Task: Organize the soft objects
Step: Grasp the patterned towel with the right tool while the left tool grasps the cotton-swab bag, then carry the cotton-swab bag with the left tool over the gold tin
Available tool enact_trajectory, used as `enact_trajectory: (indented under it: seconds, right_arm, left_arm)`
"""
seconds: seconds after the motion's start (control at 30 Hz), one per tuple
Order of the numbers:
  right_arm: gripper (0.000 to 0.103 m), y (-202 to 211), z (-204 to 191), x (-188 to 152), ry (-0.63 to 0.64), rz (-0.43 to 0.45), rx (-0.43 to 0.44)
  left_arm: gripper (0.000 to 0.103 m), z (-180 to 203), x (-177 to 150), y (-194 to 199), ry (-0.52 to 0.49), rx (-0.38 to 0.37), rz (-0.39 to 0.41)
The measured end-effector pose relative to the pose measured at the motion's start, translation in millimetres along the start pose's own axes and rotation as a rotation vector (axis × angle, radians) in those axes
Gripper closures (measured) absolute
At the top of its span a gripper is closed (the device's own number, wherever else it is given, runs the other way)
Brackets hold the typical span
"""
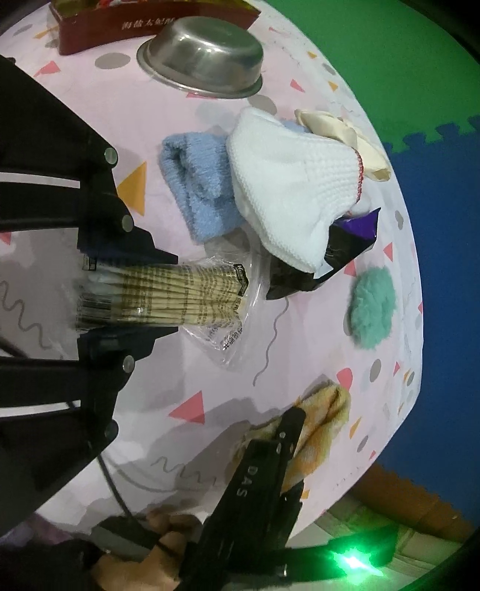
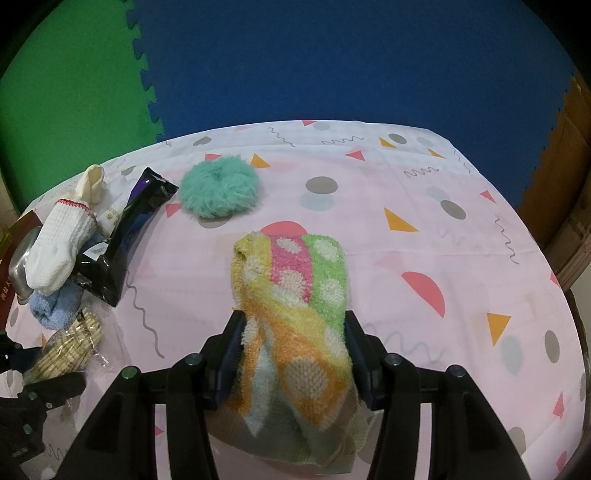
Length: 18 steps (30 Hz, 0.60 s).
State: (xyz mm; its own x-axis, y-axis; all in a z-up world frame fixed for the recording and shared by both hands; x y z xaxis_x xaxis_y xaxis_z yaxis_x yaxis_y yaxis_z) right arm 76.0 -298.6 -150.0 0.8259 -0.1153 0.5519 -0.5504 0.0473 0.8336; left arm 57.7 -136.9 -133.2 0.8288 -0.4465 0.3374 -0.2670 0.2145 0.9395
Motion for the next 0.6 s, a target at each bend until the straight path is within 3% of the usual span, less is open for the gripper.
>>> enact_trajectory:
  seconds: [0.3, 0.6]
  right_arm:
    - [0.049, -0.2, 0.5, -0.3, -0.003, 0.0, 0.002]
    - [0.049, -0.3, -0.2, -0.3, -0.003, 0.0, 0.0]
  left_arm:
    - [0.08, 5.1, -11.1, 22.2, -0.028, -0.059, 0.016]
    - [0.08, -11.2, -15.7, 52.0, 0.002, -0.059, 0.063]
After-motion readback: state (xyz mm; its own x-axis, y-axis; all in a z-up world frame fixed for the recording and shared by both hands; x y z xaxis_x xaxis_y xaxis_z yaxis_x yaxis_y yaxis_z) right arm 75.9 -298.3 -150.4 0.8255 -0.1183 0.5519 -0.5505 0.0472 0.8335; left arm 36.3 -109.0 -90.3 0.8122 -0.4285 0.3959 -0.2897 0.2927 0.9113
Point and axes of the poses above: each gripper's, at about its wrist camera, not at the fingertips, and y roughly against the way its jaws point, z to its right, x to its top, the point moved 2 cm from there along -y, roughly the way its jaws point, and after that the axes turned 5 degrees about -z, right-handed, at the moved point
